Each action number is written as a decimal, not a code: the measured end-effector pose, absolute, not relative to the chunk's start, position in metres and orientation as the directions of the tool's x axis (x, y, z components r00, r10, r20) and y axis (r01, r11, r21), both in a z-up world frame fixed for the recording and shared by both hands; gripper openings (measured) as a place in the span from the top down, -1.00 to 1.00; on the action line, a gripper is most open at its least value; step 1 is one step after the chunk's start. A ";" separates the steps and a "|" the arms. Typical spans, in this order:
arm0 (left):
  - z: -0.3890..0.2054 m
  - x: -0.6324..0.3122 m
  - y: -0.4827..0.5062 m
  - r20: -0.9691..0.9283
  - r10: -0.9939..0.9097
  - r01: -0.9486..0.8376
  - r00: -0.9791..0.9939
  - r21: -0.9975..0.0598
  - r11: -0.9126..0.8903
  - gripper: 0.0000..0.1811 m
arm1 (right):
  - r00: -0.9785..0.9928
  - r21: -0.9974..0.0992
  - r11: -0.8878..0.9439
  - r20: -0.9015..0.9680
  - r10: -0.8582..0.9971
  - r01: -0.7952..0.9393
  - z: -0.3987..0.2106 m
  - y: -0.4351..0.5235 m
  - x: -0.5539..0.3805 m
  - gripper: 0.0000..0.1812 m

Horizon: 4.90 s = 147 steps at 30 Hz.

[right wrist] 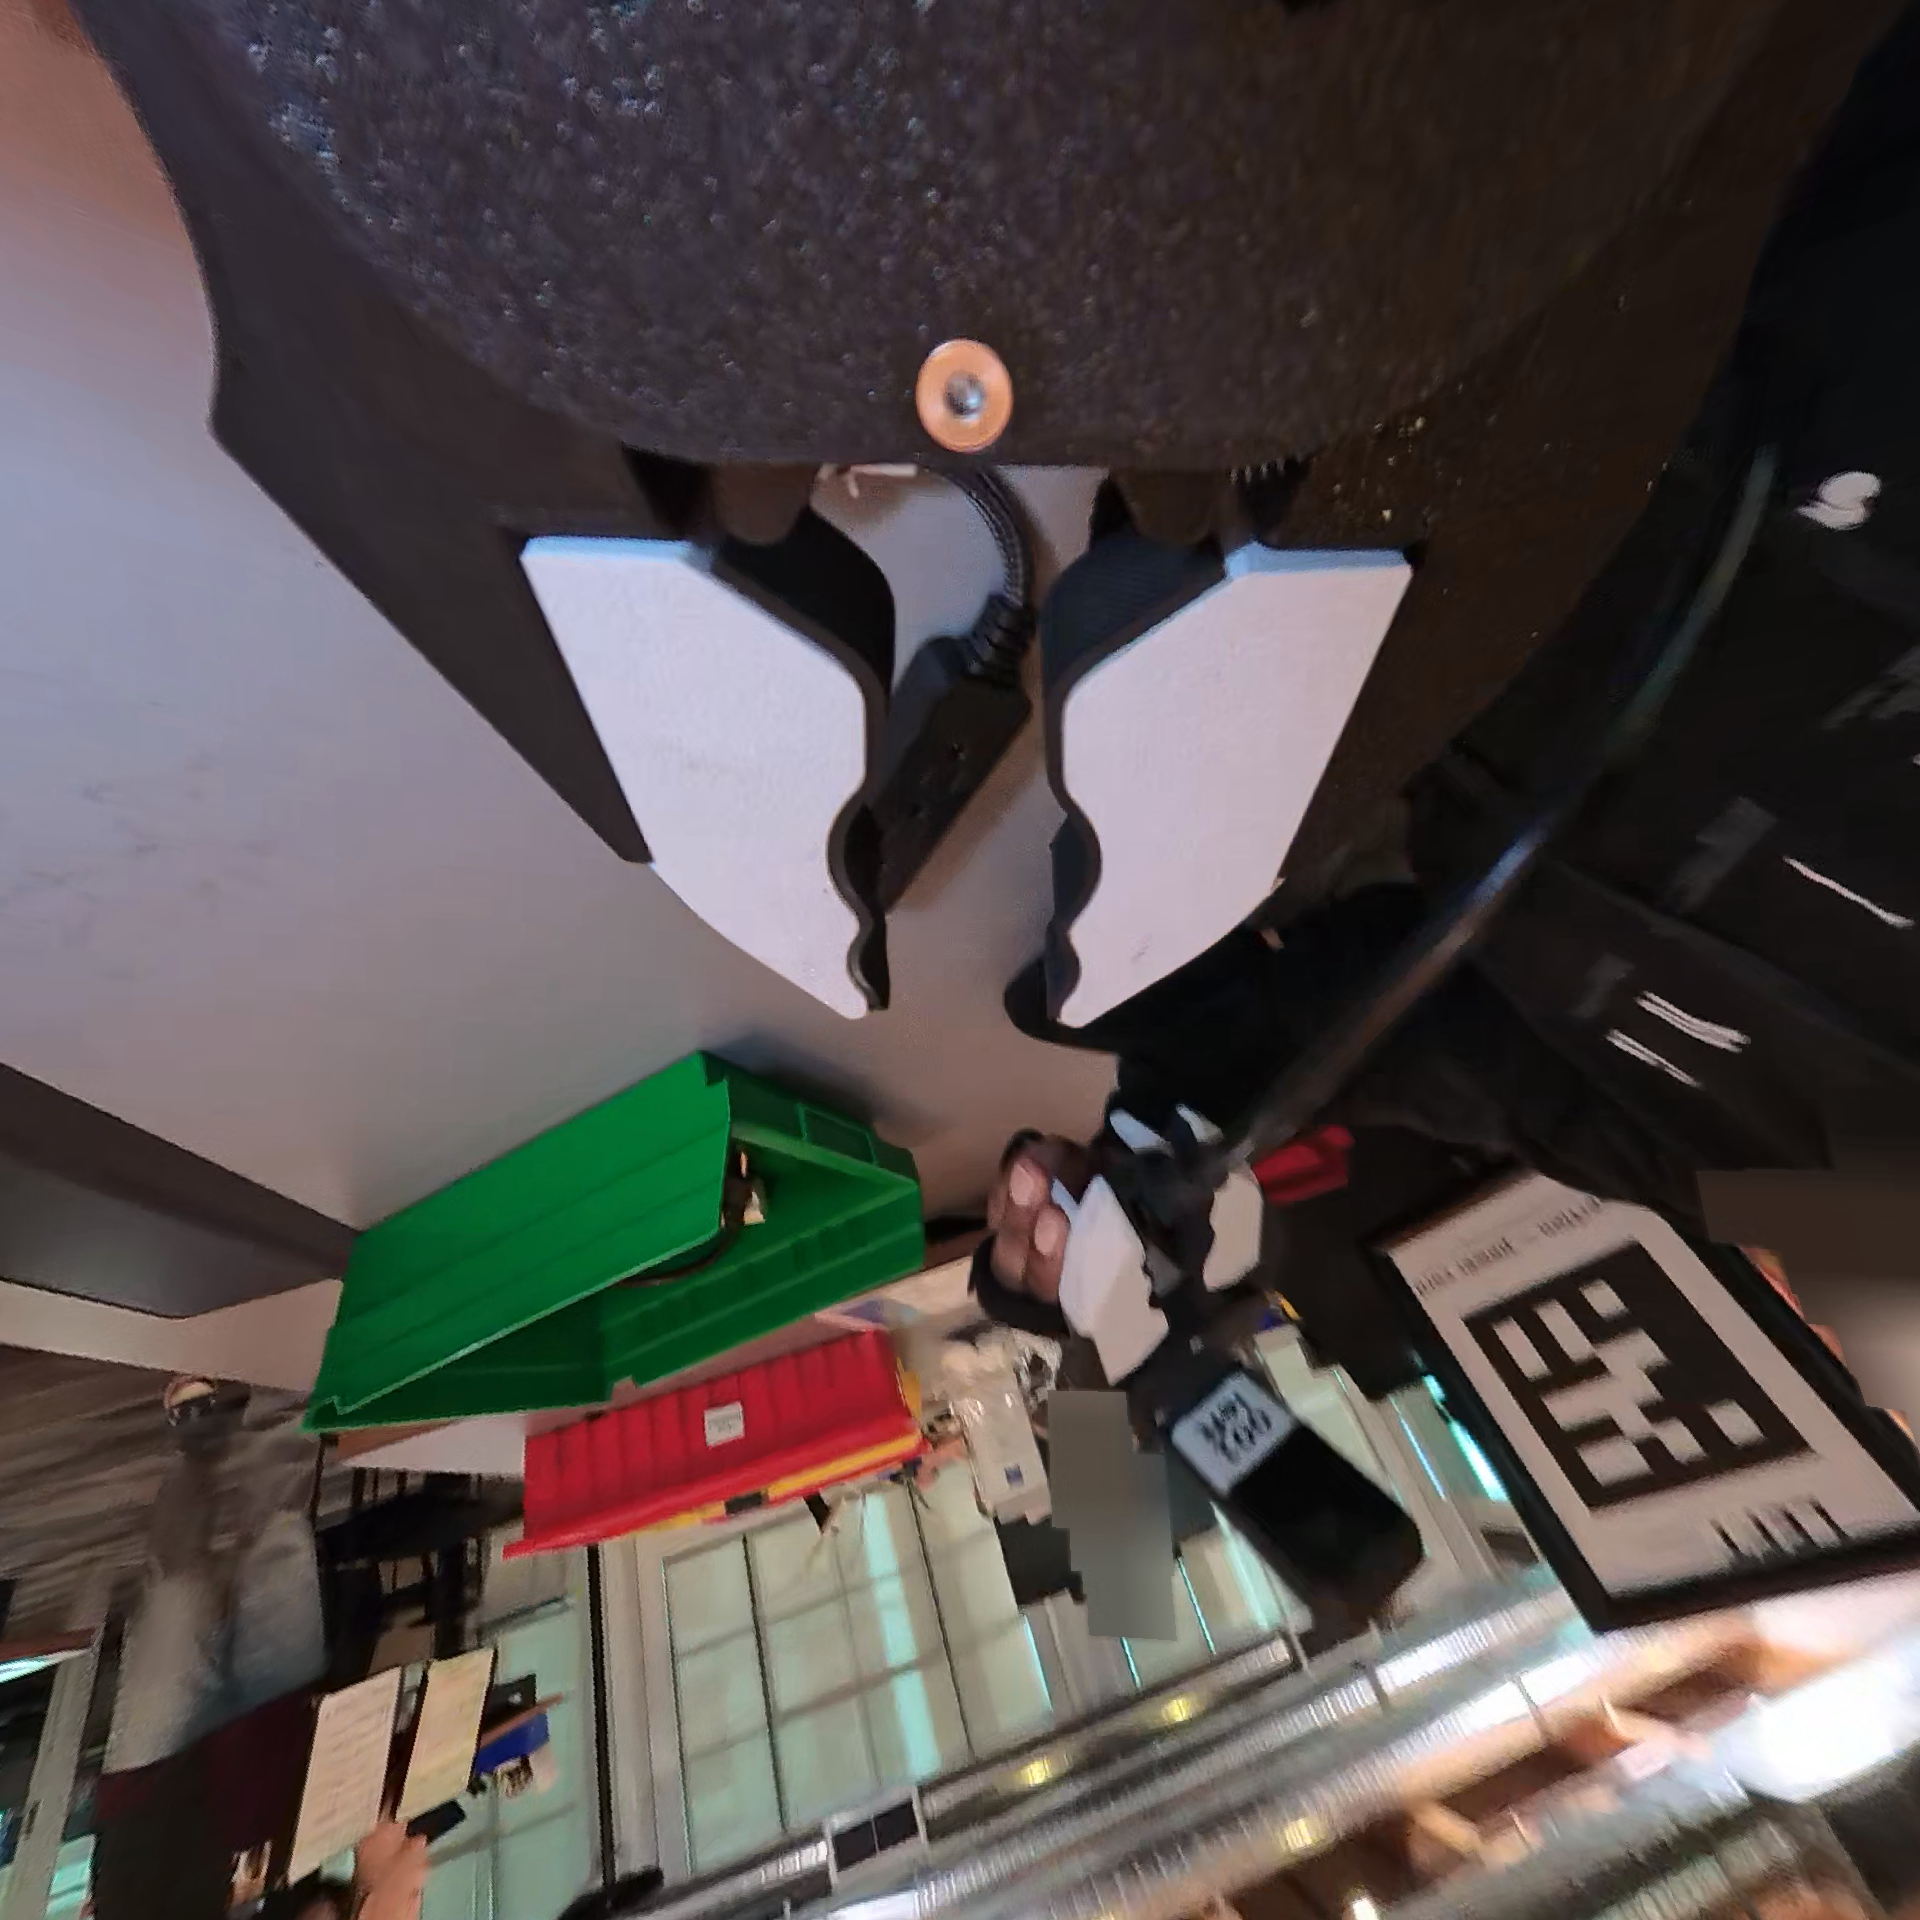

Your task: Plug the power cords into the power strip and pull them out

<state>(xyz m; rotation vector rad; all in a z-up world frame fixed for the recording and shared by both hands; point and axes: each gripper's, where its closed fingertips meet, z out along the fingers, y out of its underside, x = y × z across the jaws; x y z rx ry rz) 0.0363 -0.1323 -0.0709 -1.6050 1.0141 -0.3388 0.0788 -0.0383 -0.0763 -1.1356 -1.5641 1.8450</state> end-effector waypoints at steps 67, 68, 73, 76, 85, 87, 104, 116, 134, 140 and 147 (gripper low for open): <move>-0.091 0.054 -0.117 0.123 -0.832 -0.044 0.541 -0.984 -0.174 0.70 | -0.533 -0.990 0.001 -0.073 0.843 0.138 -0.086 -0.119 0.047 0.64; -0.094 0.057 -0.118 0.131 -0.839 -0.052 0.528 -0.981 -0.186 0.70 | -0.544 -0.994 -0.005 -0.063 0.836 0.108 -0.082 -0.121 0.048 0.67; -0.101 0.066 -0.120 0.170 -0.856 -0.046 0.488 -0.974 -0.220 0.70 | -0.554 -0.993 0.078 0.017 0.833 0.087 -0.085 -0.125 0.052 0.76; -0.103 0.067 -0.119 0.142 -0.852 -0.068 0.503 -0.977 -0.203 0.69 | -0.555 -0.992 0.066 -0.004 0.832 0.105 -0.085 -0.124 0.052 0.77; -0.115 0.056 -0.112 -0.012 -0.805 -0.221 0.593 -0.964 -0.148 0.68 | -0.528 -0.984 -0.034 -0.125 0.840 0.177 -0.092 -0.113 0.048 0.79; -0.117 0.055 -0.111 -0.049 -0.798 -0.254 0.600 -0.958 -0.133 0.68 | -0.527 -0.982 -0.059 -0.148 0.837 0.181 -0.093 -0.112 0.047 0.79; -0.116 0.052 -0.112 -0.059 -0.801 -0.257 0.595 -0.959 -0.121 0.68 | -0.540 -0.988 -0.043 -0.116 0.834 0.145 -0.091 -0.109 0.049 0.79; -0.111 0.060 -0.122 0.168 -0.856 -0.113 0.490 -0.961 -0.253 0.68 | -0.574 -0.973 0.193 0.086 0.814 0.128 -0.109 -0.124 0.053 0.69; -0.121 0.066 -0.130 0.459 -0.823 0.015 0.334 -0.876 -0.482 0.68 | -0.572 -0.959 0.278 0.196 0.796 0.057 -0.113 -0.127 0.056 0.73; -0.116 0.038 -0.111 0.269 -0.792 -0.029 0.547 -0.940 -0.340 0.62 | -0.518 -0.965 0.209 0.101 0.850 0.155 -0.121 -0.104 0.051 0.73; -0.150 -0.014 -0.098 0.082 -0.693 -0.242 0.716 -0.902 -0.357 0.42 | -0.489 -0.963 0.143 0.014 0.872 0.227 -0.129 -0.093 0.047 0.73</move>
